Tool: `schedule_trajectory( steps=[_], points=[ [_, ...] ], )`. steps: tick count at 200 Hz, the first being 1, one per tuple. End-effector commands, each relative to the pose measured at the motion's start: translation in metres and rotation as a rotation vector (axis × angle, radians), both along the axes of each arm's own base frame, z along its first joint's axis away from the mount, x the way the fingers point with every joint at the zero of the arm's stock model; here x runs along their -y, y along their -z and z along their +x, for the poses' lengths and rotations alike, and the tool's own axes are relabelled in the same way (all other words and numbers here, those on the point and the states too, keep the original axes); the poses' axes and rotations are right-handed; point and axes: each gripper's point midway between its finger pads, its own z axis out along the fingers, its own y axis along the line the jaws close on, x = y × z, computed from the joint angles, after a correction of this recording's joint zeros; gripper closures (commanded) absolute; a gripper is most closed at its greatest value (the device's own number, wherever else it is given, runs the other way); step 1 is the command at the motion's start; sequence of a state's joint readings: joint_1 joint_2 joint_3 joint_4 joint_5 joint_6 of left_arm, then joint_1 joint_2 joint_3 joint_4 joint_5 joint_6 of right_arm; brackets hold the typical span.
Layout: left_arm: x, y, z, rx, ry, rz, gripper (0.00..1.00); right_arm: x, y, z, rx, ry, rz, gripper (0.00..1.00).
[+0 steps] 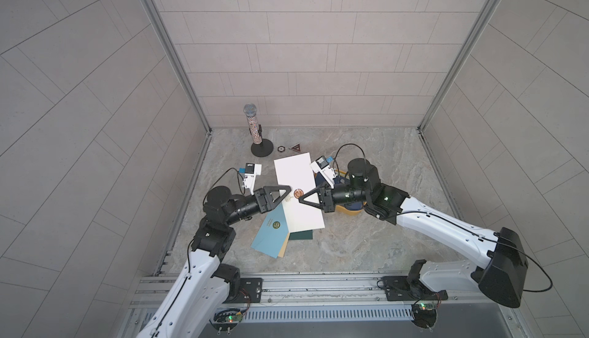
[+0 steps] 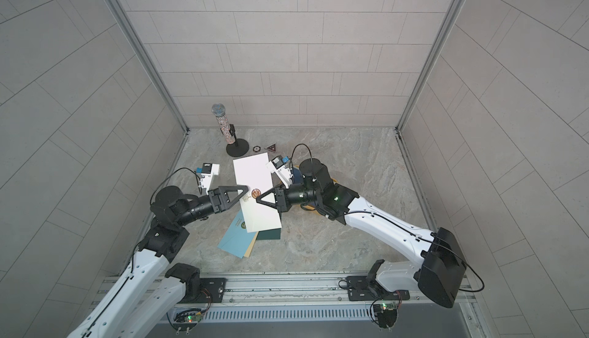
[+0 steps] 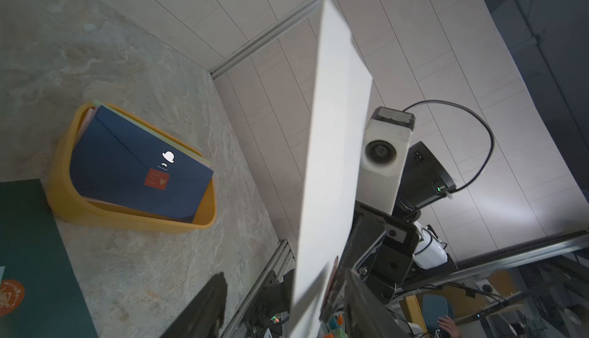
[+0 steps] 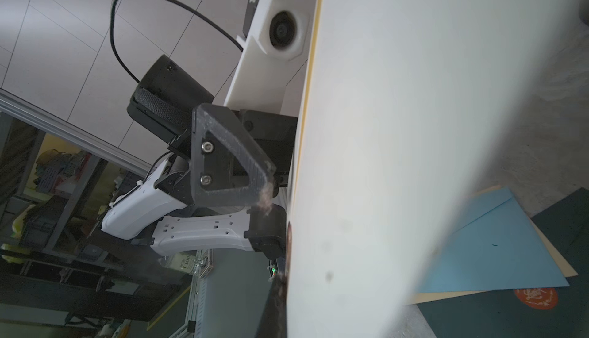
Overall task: Put the sealed envelopes into the storage box
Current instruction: Pick up the envelope from the center of the board.
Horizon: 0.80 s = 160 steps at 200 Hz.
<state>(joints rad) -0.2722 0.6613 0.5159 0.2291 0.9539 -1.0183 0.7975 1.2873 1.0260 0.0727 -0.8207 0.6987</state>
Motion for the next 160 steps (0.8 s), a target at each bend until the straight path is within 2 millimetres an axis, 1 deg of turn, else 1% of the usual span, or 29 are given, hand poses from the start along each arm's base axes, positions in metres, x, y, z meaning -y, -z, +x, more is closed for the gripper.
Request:
schedule_trajectory(
  steps=[1, 15, 23, 47, 61, 69, 79, 86, 95, 112, 116, 123, 128, 132, 138, 146, 151, 153, 160],
  points=[
    [0.006, -0.025, -0.015, 0.098, 0.053, -0.032, 0.45, -0.004, -0.017, -0.004, 0.002, -0.036, 0.062, 1.00],
    [0.007, -0.023, -0.017, 0.098, 0.056, -0.029, 0.53, -0.006, -0.017, -0.003, -0.006, -0.037, 0.066, 1.00],
    [0.007, -0.022, -0.018, 0.098, 0.058, -0.028, 0.56, -0.006, -0.018, -0.002, -0.006, -0.034, 0.067, 1.00],
    [0.005, -0.015, -0.019, 0.097, 0.044, -0.001, 0.58, -0.005, -0.018, -0.001, -0.005, -0.027, 0.067, 1.00],
    [0.004, -0.012, -0.019, 0.099, 0.033, 0.008, 0.67, -0.005, -0.016, -0.001, -0.006, -0.026, 0.065, 1.00],
    [0.003, -0.012, -0.019, 0.099, 0.027, 0.007, 0.75, -0.005, -0.016, -0.001, -0.008, -0.028, 0.062, 1.00],
    [0.003, -0.012, -0.019, 0.098, 0.025, 0.006, 0.89, -0.004, -0.015, -0.002, -0.007, -0.028, 0.060, 1.00],
    [0.004, -0.011, -0.019, 0.097, 0.029, 0.007, 0.96, -0.004, -0.013, -0.002, -0.008, -0.027, 0.055, 1.00],
    [0.003, -0.011, -0.019, 0.095, 0.028, 0.008, 1.00, -0.003, -0.012, -0.002, -0.010, -0.025, 0.051, 1.00],
    [0.003, -0.009, -0.019, 0.088, 0.026, 0.014, 1.00, -0.002, -0.010, -0.002, -0.008, -0.027, 0.045, 1.00],
    [0.003, -0.009, -0.019, 0.089, 0.024, 0.014, 1.00, -0.002, -0.010, -0.003, -0.005, -0.027, 0.041, 0.92],
    [0.003, -0.009, -0.018, 0.089, 0.018, 0.017, 1.00, 0.000, -0.010, -0.001, 0.003, -0.014, 0.030, 0.75],
    [0.002, -0.009, -0.017, 0.091, 0.011, 0.022, 1.00, 0.003, -0.008, 0.002, 0.012, 0.004, 0.012, 0.66],
    [0.001, -0.009, -0.017, 0.094, 0.005, 0.030, 1.00, 0.006, -0.005, 0.005, 0.021, 0.027, -0.008, 0.60],
    [-0.001, -0.009, -0.015, 0.106, -0.014, 0.049, 1.00, 0.013, -0.003, 0.011, 0.042, 0.070, -0.039, 0.55],
    [-0.004, -0.005, -0.013, 0.119, -0.043, 0.104, 1.00, 0.026, 0.006, 0.023, 0.068, 0.146, -0.089, 0.50],
    [-0.007, -0.004, -0.012, 0.138, -0.065, 0.152, 1.00, 0.036, 0.011, 0.031, 0.085, 0.203, -0.122, 0.47],
    [-0.009, -0.006, -0.010, 0.174, -0.076, 0.173, 1.00, 0.041, 0.014, 0.035, 0.090, 0.228, -0.137, 0.47],
    [-0.014, -0.004, -0.008, 0.214, -0.103, 0.258, 1.00, 0.057, 0.025, 0.046, 0.113, 0.304, -0.186, 0.46]
  ],
)
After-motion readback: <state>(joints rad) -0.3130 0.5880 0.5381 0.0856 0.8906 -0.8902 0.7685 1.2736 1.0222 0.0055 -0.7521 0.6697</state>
